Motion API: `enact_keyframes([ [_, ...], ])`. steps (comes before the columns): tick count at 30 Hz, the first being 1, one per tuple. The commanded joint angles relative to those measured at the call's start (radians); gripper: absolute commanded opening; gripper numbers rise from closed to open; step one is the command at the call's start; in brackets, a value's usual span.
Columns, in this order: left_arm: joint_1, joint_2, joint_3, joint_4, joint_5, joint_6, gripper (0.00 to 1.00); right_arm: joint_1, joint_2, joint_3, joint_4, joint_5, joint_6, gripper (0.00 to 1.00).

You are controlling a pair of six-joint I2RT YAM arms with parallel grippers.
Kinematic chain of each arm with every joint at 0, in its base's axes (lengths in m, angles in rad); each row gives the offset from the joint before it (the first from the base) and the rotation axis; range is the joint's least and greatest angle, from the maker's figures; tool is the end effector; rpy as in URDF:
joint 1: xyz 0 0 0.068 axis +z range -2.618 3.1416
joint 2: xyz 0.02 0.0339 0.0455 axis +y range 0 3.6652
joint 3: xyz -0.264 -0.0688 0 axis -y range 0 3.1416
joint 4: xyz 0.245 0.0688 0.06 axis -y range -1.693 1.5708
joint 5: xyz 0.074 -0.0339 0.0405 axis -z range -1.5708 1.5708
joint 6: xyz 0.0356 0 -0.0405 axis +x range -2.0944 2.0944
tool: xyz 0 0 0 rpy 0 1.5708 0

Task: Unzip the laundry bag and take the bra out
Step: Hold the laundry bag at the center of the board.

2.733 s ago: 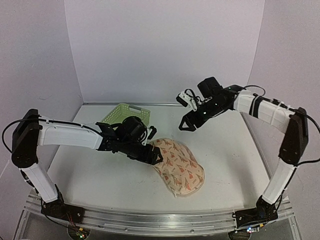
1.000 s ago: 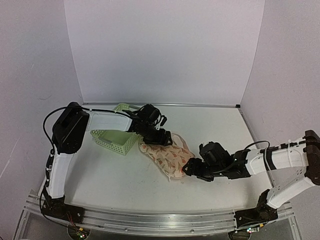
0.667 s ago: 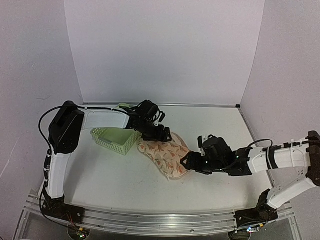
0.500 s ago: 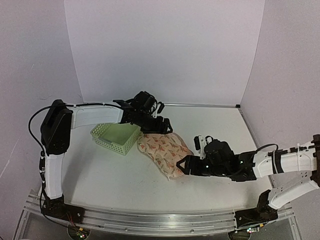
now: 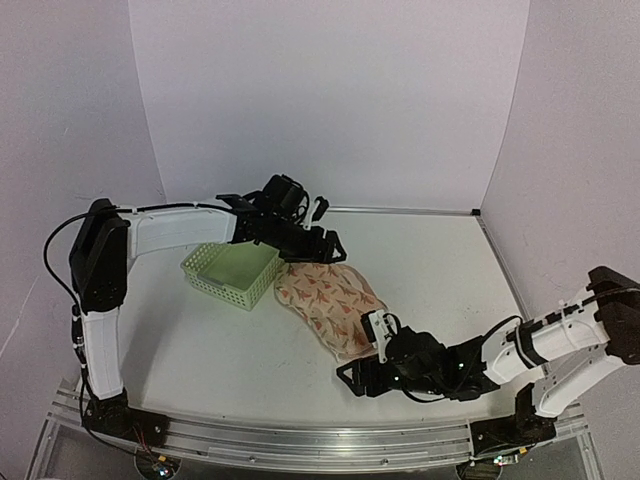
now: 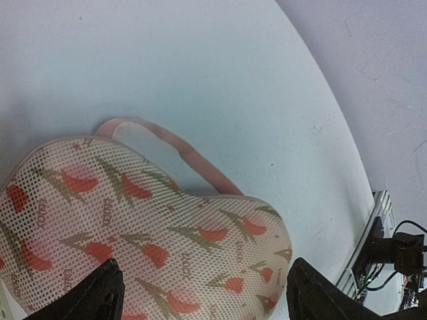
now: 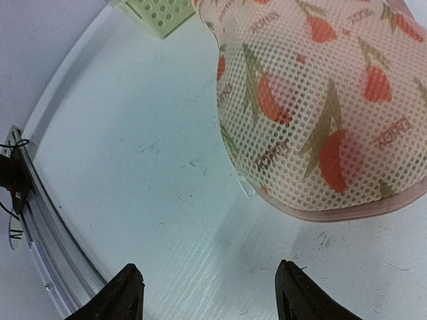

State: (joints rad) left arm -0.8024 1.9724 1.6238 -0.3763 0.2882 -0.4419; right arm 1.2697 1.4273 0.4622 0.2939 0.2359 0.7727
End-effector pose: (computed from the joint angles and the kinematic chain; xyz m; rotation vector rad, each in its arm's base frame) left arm 0.3089 -0.3341 0.2575 0.5972 2.3838 -0.9324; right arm 0.0839 0.2421 0.1400 -0.4487 2.3160 0.8239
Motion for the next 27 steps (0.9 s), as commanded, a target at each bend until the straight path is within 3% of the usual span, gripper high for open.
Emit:
enact_keyframes([
  [1, -0.001, 0.065, -0.022, -0.007, -0.015, 0.018, 0.84, 0.02, 0.088, 0.09, 0.081, 0.026, -0.006, 0.65],
  [7, -0.001, 0.093, -0.043, -0.007, -0.036, 0.017, 0.83, 0.033, 0.118, 0.132, 0.016, 0.152, 0.029, 0.59],
  [16, 0.0, 0.153, -0.06, -0.007, -0.059, -0.001, 0.83, 0.058, 0.234, 0.239, -0.067, 0.224, 0.069, 0.52],
  [27, 0.0, 0.207, -0.077, 0.005, -0.029, -0.036, 0.82, 0.086, 0.279, 0.301, -0.235, 0.296, 0.176, 0.49],
])
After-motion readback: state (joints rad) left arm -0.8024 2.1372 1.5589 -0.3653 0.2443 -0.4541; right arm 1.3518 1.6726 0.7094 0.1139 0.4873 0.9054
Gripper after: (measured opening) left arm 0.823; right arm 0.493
